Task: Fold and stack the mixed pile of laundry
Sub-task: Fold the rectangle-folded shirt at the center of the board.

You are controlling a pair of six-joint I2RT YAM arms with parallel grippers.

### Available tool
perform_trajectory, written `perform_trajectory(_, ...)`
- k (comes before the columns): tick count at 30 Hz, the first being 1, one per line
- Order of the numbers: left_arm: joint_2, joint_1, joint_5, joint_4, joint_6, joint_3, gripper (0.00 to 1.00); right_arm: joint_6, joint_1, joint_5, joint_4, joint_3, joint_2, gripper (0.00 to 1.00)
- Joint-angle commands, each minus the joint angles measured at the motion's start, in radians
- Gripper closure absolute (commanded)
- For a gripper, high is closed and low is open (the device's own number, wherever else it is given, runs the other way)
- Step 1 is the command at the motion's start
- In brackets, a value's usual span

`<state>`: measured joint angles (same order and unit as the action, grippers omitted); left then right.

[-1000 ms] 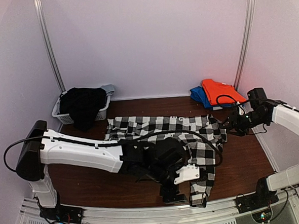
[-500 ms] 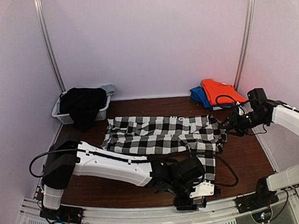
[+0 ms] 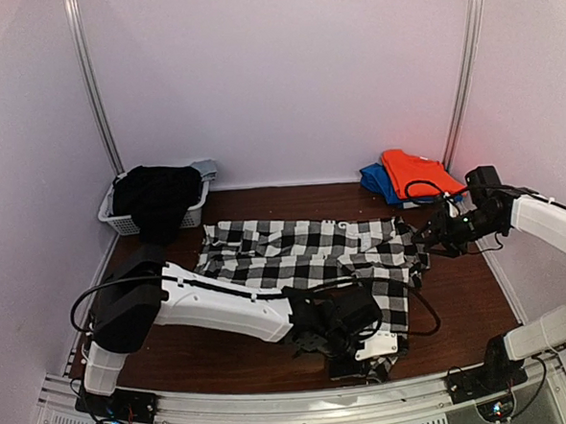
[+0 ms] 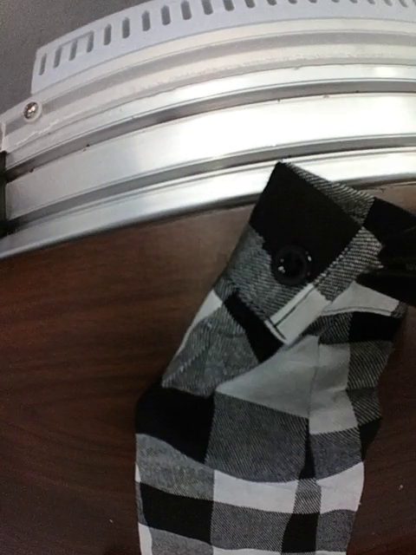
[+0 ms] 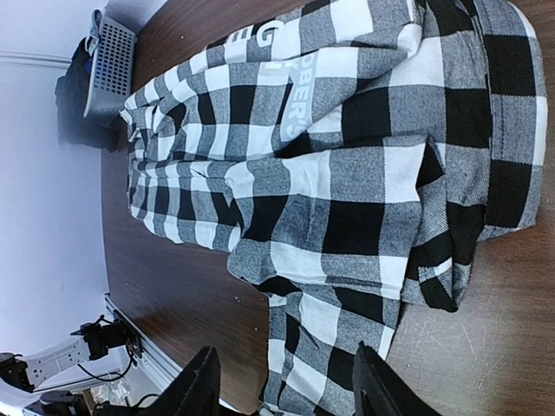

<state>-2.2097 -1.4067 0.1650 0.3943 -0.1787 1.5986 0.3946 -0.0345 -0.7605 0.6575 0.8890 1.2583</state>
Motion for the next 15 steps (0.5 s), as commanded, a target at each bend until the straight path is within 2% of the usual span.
perform_trajectory(1, 0.140, 0.102, 0.117, -0.082, 0.085, -0.034, 1.00, -0.064, 0.006, -0.067, -0.011, 0.063, -0.001, 0.48)
perform_trajectory(7, 0.197, 0.308, 0.439, -0.064, 0.252, 0.027, 1.00, -0.162, -0.047, -0.189, -0.051, 0.115, 0.002, 0.48)
perform_trajectory(15, 0.161, 0.517, 0.645, -0.058, 0.375, 0.112, 1.00, -0.345, -0.084, -0.307, -0.107, 0.283, 0.009, 0.44)
